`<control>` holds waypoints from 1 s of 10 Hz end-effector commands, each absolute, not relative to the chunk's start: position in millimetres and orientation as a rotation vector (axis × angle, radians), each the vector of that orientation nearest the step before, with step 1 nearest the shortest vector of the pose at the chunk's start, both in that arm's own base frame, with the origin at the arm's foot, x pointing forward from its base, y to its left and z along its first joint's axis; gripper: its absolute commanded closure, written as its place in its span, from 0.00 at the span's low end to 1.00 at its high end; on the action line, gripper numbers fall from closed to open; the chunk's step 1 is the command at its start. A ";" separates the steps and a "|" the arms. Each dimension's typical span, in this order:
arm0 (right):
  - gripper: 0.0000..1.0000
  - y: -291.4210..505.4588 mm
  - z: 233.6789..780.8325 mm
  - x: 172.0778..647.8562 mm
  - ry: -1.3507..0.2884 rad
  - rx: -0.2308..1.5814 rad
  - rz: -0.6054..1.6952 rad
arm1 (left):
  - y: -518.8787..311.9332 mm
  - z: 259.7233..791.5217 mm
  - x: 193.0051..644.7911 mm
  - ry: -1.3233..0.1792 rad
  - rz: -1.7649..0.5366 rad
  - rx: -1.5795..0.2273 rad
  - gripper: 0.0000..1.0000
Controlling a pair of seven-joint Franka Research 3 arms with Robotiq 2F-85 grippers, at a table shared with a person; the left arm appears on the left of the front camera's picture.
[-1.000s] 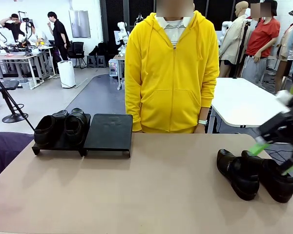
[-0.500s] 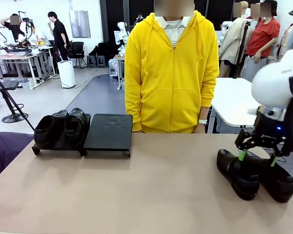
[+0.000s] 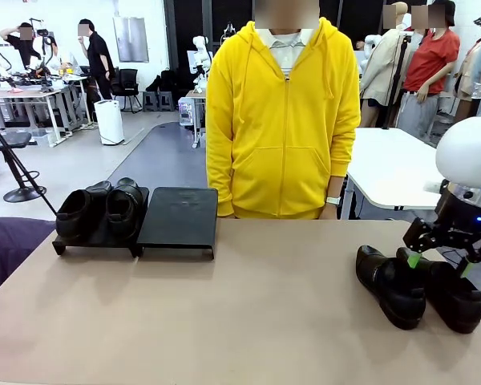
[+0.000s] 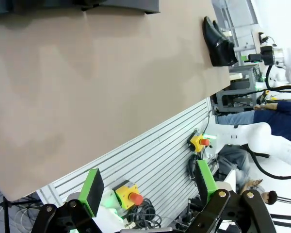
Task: Organize the shoes by placing them on the stand.
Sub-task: Pick up one Shoe and place it in the middle of the table.
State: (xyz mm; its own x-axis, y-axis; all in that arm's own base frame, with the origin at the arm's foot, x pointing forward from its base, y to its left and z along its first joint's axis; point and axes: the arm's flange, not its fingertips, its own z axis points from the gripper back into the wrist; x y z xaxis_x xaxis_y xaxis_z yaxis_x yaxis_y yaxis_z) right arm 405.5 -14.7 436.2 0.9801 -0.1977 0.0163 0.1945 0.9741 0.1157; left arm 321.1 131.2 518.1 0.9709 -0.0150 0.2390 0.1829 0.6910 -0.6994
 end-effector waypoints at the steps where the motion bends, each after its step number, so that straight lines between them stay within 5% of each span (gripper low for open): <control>1: 0.00 -18.9 437.1 405.1 -0.031 0.120 -0.199 | 132.5 518.4 320.1 -0.223 -0.116 -0.812 0.02; 10: 0.00 -31.8 360.4 479.6 0.013 0.172 -0.201 | 132.5 518.4 320.1 -0.223 -0.116 -0.812 0.02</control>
